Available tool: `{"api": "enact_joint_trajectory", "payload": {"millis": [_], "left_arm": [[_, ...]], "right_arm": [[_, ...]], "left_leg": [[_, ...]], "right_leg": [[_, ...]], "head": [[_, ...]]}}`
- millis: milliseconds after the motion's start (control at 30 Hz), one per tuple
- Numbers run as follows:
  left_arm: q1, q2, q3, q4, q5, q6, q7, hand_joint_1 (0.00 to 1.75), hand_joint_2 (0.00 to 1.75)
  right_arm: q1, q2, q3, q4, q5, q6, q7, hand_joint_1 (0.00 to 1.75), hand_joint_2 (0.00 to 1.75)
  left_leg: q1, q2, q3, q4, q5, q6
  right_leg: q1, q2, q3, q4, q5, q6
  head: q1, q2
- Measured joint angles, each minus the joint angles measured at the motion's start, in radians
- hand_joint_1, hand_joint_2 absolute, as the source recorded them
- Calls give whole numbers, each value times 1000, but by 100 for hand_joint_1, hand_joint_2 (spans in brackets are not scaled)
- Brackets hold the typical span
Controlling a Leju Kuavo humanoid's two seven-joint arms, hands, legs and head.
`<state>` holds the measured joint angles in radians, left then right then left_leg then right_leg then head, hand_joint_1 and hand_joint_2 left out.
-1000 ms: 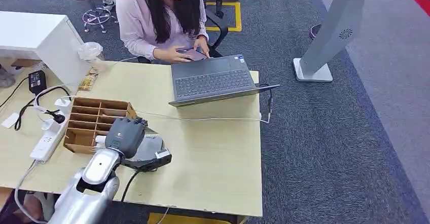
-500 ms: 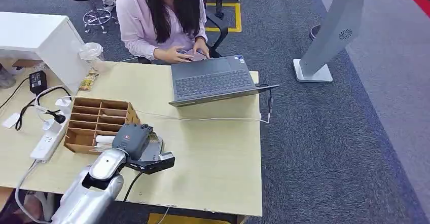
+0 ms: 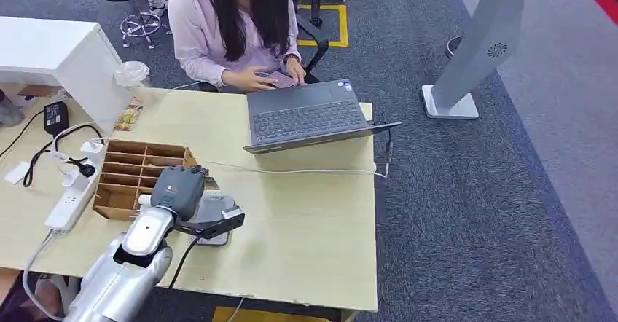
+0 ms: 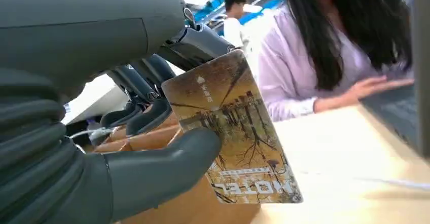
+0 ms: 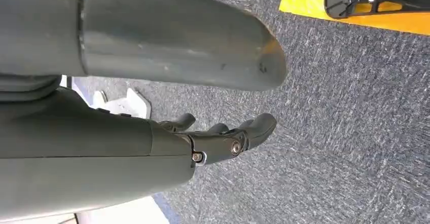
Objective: Pass the card to the sensor for recognition and then transmit it.
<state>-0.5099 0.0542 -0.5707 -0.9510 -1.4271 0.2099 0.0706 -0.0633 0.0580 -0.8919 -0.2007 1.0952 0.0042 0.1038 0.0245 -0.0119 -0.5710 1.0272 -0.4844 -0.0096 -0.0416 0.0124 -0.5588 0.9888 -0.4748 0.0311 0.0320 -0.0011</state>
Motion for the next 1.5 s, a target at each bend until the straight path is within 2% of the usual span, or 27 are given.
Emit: {"api": "enact_joint_trajectory", "payload": {"millis": [133,233,333,433,567,700,867,1500], "left_arm": [[-3,4,37,-29,-30,137,1,175,175],[-20,21,89,-41,-34,213,-19,175,175],[-32,30,134,-43,-37,228,-40,175,175],[-36,35,157,-43,-79,249,-30,175,175],[-106,55,200,-19,-90,291,-33,175,175],[-186,71,244,41,-91,290,-45,175,175],[-236,76,261,119,-93,291,-48,175,175],[-249,82,272,213,-95,299,-48,175,175]], "right_arm": [[0,0,0,0,21,8,-2,0,0],[0,0,2,0,39,12,-3,0,0],[0,0,3,0,45,12,-4,0,0],[-1,0,3,0,51,13,-8,0,0],[-1,0,6,0,71,20,-11,0,0],[-2,2,6,0,76,26,-11,0,0],[-6,7,7,0,85,26,-2,0,0],[-6,14,8,0,88,31,-2,0,0]], "left_leg": [[0,0,-1,0,0,0],[0,0,-1,0,0,0],[0,0,0,0,0,0],[0,0,-1,0,0,0],[0,0,-1,0,0,0],[0,0,-1,0,1,0],[0,0,-1,0,1,0],[0,0,-1,0,0,0]], "right_leg": [[0,0,-1,0,0,0],[0,0,-1,0,0,0],[0,0,-1,0,0,0],[0,0,-1,0,0,0],[0,0,-1,0,0,0],[0,0,-1,0,0,0],[0,0,-1,0,0,0],[0,1,-2,0,0,0]], "head": [[0,0],[0,0],[0,0],[0,0],[1,0],[0,0],[0,0],[0,0]]}}
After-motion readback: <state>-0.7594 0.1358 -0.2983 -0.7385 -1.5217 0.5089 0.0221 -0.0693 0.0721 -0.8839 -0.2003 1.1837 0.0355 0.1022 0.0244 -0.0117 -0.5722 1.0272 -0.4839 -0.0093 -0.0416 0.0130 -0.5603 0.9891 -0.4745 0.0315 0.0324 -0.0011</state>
